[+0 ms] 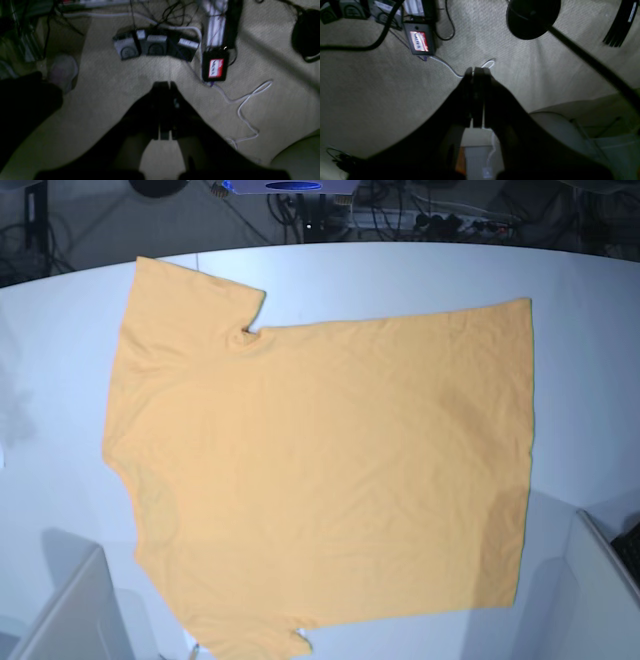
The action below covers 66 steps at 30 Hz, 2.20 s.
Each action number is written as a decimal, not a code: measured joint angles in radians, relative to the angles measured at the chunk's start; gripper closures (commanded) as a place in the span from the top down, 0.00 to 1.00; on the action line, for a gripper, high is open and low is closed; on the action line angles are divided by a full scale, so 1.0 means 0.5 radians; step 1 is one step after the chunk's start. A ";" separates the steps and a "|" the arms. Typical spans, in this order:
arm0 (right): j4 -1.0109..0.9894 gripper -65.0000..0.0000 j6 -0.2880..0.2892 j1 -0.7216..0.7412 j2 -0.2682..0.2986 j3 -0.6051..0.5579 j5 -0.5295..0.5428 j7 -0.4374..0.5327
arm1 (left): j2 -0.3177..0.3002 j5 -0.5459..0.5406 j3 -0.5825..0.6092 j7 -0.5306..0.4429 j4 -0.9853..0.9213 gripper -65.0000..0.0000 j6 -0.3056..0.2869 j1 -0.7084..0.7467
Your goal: Fold the T-shirt properly
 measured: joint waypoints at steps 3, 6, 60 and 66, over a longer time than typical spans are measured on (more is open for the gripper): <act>0.259 0.00 0.003 -0.195 -0.031 0.141 -0.002 -0.032 | -0.043 -0.003 0.000 -0.014 0.197 0.00 0.005 0.129; 0.517 0.00 0.001 -0.327 -0.014 0.205 -0.007 -0.027 | -0.098 -0.002 -0.002 -0.017 0.418 0.00 0.005 0.299; 2.823 0.36 0.209 0.011 -0.232 0.937 1.320 -1.463 | -0.185 -0.422 -0.837 0.038 2.897 0.00 -0.002 1.270; 2.692 0.55 0.223 0.275 -0.145 1.328 1.731 -2.002 | -0.192 -0.813 -0.848 0.037 2.896 0.23 -0.004 1.268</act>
